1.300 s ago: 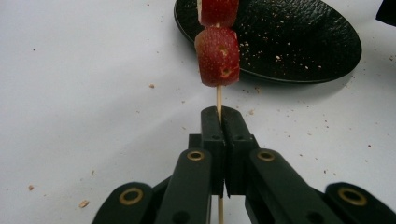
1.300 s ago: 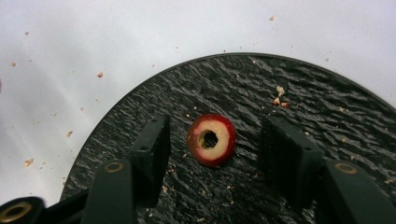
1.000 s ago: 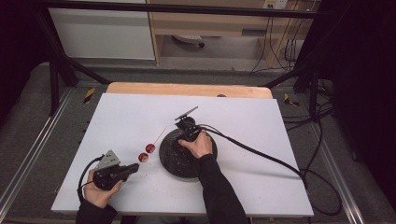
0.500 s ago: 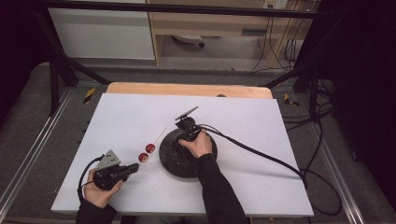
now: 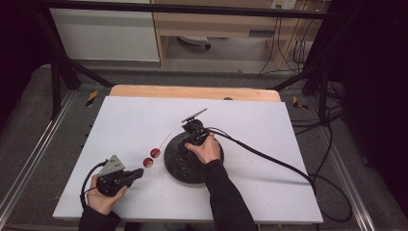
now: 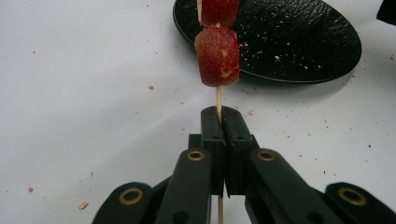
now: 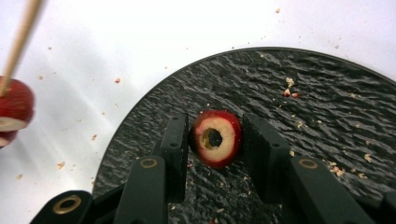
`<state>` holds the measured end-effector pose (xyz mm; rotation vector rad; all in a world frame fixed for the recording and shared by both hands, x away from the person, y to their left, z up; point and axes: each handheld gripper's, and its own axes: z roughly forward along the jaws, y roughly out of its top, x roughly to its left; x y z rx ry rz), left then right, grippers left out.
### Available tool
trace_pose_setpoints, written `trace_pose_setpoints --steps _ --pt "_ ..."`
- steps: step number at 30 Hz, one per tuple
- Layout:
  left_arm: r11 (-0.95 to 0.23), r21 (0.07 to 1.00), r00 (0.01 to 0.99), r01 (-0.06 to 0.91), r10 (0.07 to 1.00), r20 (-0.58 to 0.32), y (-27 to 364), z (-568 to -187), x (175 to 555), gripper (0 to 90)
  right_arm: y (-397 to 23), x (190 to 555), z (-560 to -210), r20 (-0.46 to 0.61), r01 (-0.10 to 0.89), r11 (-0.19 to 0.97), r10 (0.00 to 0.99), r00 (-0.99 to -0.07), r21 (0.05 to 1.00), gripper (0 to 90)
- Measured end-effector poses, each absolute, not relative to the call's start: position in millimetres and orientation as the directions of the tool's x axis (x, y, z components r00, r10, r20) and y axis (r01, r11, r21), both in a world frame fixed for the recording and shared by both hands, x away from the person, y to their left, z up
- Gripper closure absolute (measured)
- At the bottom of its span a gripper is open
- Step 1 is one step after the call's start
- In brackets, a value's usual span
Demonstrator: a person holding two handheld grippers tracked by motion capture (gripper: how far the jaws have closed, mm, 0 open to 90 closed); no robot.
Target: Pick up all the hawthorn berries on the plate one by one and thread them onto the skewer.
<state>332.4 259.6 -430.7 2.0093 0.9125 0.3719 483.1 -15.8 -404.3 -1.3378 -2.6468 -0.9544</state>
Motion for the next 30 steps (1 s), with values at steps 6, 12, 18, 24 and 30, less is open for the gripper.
trace_pose_setpoints --steps 6,12,18,24,30 --pt "-0.35 0.816 0.687 0.46 0.723 -0.077 259 -430 332 88.4 -24 476 -397 0.299 0.733 0.414 0.72 -0.627 0.54 63.3" --pt "-0.35 0.817 0.687 0.459 0.723 -0.077 258 -430 332 88.4 -36 469 -394 0.316 0.725 0.378 0.715 -0.623 0.575 63.4" --pt "-0.35 0.818 0.688 0.456 0.721 -0.075 256 -430 331 88.4 -47 461 -394 0.337 0.718 0.336 0.71 -0.618 0.609 63.4" --pt "-0.356 0.819 0.694 0.45 0.716 -0.07 254 -430 330 88.4 -58 451 -395 0.366 0.706 0.283 0.697 -0.616 0.649 63.5" --pt "-0.352 0.822 0.694 0.448 0.716 -0.071 252 -430 329 88.4 -67 439 -401 0.399 0.693 0.212 0.686 -0.608 0.69 63.5"
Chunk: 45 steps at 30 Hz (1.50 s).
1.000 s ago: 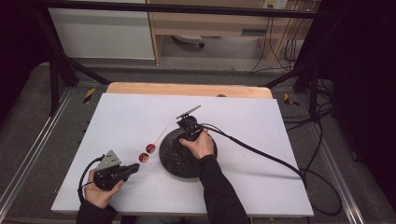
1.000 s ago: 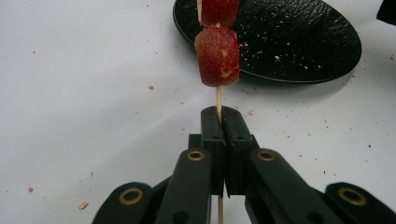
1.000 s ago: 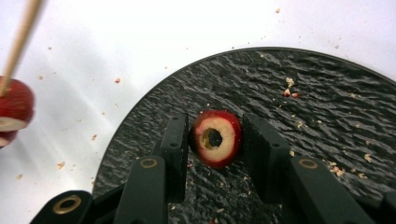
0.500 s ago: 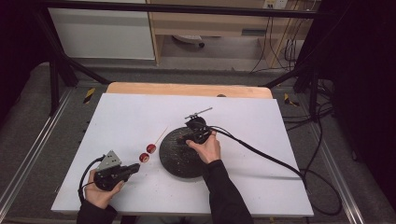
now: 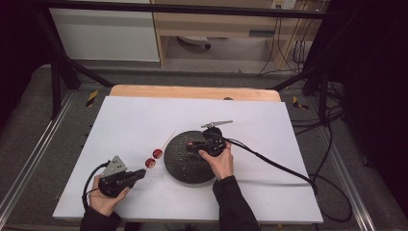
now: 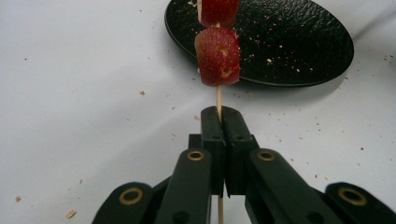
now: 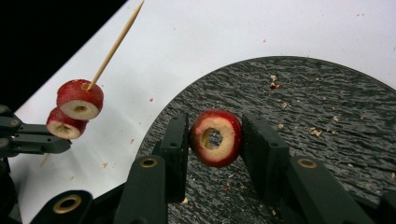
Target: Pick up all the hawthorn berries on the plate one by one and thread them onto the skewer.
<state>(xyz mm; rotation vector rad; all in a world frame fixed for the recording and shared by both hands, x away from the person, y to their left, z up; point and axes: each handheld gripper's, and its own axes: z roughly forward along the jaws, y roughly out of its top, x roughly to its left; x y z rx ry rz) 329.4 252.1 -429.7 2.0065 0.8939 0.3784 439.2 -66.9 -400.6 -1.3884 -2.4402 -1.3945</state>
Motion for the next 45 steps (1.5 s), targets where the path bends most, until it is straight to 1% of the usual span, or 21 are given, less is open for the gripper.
trace_pose_setpoints --steps 13,23,31,39,45 --pt "-0.356 0.827 0.701 0.436 0.71 -0.063 243 -430 327 88.4 -80 415 -420 0.495 0.65 0.0 0.65 -0.577 0.76 63.5" --pt "-0.347 0.836 0.704 0.425 0.707 -0.064 232 -431 324 88.4 -86 403 -430 0.538 0.609 -0.131 0.636 -0.554 0.782 63.6" --pt "-0.335 0.846 0.703 0.416 0.709 -0.065 227 -431 323 88.4 -88 398 -431 0.563 0.566 -0.226 0.627 -0.539 0.793 63.6" --pt "-0.319 0.854 0.699 0.41 0.711 -0.07 223 -432 321 88.3 -89 398 -427 0.573 0.499 -0.315 0.619 -0.537 0.807 63.6" --pt "-0.31 0.859 0.699 0.408 0.711 -0.076 220 -432 320 88.3 -90 401 -422 0.595 0.479 -0.364 0.6 -0.535 0.799 63.6"
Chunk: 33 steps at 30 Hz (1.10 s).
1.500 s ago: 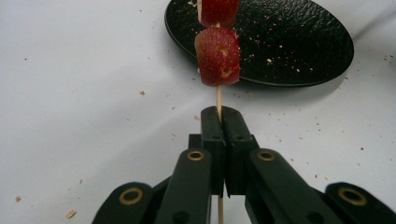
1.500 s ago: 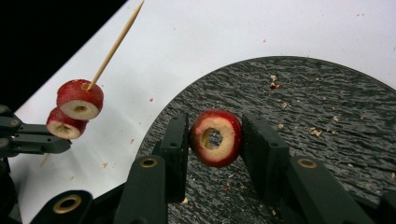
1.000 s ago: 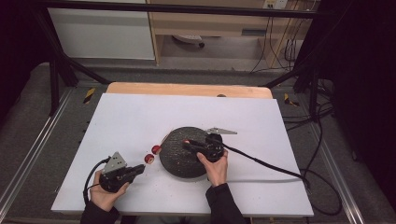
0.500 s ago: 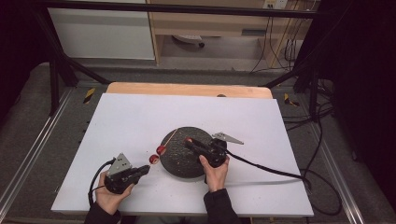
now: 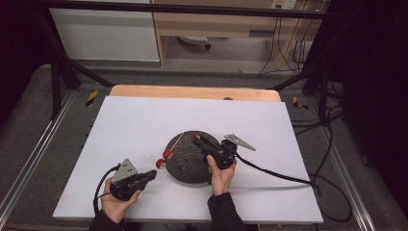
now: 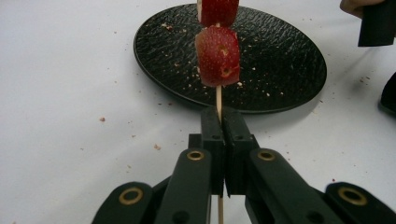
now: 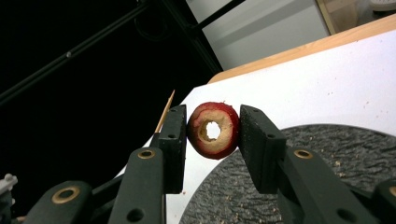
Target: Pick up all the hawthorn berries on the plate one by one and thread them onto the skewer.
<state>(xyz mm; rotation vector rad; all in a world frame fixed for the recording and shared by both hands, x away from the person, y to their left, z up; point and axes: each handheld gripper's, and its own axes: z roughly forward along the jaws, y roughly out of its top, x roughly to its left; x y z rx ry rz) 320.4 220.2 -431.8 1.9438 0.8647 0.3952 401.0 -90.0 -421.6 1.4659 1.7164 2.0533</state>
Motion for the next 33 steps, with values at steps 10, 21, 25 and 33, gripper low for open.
trace_pose_setpoints --steps 10,21,25,33 --pt "-0.285 0.866 0.694 0.411 0.714 -0.094 214 -432 319 88.3 -92 409 -416 0.614 0.429 -0.44 0.582 -0.533 0.789 63.6" --pt "-0.277 0.872 0.699 0.405 0.708 -0.1 199 -429 318 88.3 -96 415 -409 0.637 0.401 -0.497 0.555 -0.534 0.77 63.7" --pt "-0.274 0.874 0.701 0.4 0.707 -0.099 195 -427 320 88.3 -99 416 -404 0.637 0.388 -0.509 0.553 -0.536 0.768 63.7" --pt "-0.264 0.876 0.701 0.403 0.705 -0.11 189 -425 323 88.3 -103 418 -398 0.638 0.367 -0.529 0.551 -0.537 0.765 63.7"
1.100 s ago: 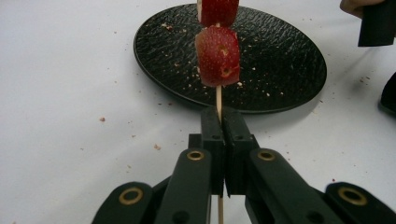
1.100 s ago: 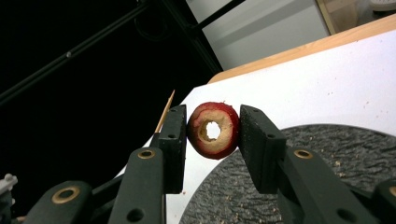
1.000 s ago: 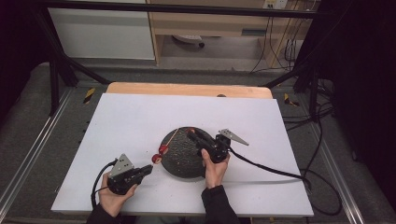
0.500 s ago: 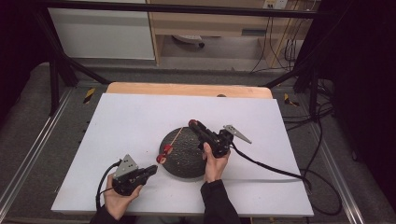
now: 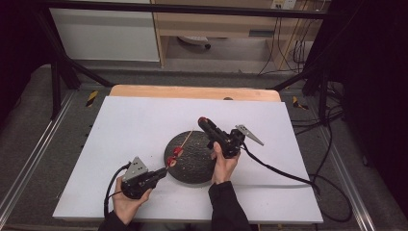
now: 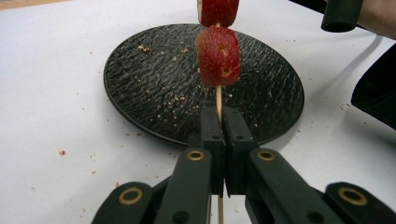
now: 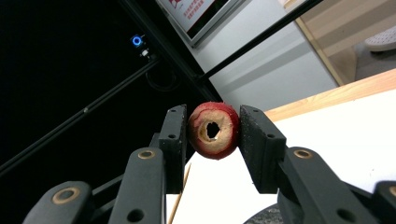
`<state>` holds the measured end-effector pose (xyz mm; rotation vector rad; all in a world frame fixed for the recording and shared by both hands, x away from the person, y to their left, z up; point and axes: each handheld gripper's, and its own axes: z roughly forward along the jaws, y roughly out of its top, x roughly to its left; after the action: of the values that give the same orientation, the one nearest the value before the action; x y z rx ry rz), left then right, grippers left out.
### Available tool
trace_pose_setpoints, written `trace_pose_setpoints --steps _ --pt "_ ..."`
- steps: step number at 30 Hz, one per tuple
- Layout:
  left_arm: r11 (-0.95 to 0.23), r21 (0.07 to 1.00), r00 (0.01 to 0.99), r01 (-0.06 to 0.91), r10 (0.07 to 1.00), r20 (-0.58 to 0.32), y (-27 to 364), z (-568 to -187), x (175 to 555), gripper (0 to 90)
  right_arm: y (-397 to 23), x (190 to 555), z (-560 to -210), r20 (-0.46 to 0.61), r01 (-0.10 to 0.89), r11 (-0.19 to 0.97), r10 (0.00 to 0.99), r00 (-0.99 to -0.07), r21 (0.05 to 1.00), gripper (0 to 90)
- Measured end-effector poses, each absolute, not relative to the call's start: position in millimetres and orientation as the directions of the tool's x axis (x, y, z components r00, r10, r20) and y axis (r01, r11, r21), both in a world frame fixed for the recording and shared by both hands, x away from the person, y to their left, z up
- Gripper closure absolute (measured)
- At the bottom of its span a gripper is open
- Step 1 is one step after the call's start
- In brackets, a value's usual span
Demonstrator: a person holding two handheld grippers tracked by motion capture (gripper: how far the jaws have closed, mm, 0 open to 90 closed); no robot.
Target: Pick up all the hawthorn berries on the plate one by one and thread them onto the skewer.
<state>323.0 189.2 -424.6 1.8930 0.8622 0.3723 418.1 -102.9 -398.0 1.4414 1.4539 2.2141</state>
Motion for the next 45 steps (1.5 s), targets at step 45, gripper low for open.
trace_pose_setpoints --steps 45 --pt "-0.207 0.89 0.691 0.405 0.707 -0.15 164 -421 329 88.3 -101 420 -400 0.662 0.351 -0.577 0.514 -0.546 0.738 63.7"
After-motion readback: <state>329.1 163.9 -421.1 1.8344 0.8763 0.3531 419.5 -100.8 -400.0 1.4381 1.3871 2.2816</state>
